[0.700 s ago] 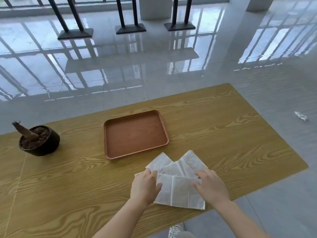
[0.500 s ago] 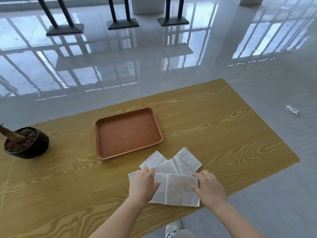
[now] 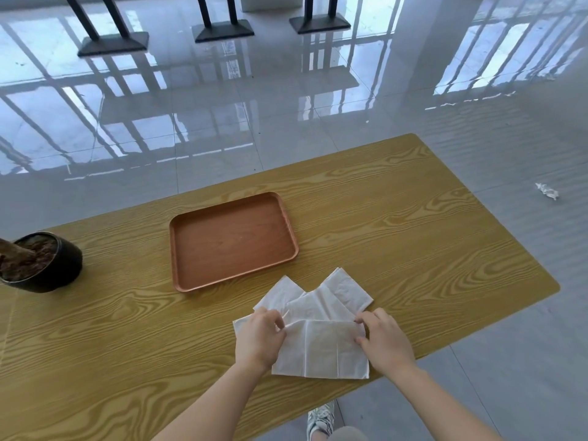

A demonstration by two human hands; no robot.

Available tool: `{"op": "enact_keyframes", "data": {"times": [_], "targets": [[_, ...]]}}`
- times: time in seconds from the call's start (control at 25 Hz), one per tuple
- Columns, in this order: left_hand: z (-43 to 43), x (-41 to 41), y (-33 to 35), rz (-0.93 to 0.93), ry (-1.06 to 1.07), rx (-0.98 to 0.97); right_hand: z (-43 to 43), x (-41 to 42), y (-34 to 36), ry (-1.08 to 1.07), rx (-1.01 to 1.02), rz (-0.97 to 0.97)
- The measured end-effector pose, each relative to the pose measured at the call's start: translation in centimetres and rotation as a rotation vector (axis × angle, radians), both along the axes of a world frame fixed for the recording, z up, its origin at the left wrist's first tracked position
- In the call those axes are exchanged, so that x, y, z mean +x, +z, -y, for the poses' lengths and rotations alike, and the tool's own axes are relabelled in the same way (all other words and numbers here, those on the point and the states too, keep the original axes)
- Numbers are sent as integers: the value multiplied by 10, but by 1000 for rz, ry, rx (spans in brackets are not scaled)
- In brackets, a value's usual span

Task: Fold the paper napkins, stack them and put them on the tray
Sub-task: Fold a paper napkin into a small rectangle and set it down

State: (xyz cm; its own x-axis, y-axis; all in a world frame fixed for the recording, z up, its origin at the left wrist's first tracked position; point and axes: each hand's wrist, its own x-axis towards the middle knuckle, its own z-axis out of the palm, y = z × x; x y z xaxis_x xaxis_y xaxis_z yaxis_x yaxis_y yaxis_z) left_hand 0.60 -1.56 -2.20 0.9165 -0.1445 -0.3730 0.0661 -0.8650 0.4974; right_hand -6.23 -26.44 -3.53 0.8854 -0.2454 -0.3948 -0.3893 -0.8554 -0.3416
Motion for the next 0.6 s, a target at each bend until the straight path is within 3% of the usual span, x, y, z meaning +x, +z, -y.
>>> {"op": "enact_keyframes", "data": {"times": [0.4, 0.6], "targets": [[-7, -6, 3, 25, 157, -151, -4, -1, 19, -251, 234, 203], [-8, -9, 7, 11, 113, -223, -8, 1, 47, -196, 329, 293]]}}
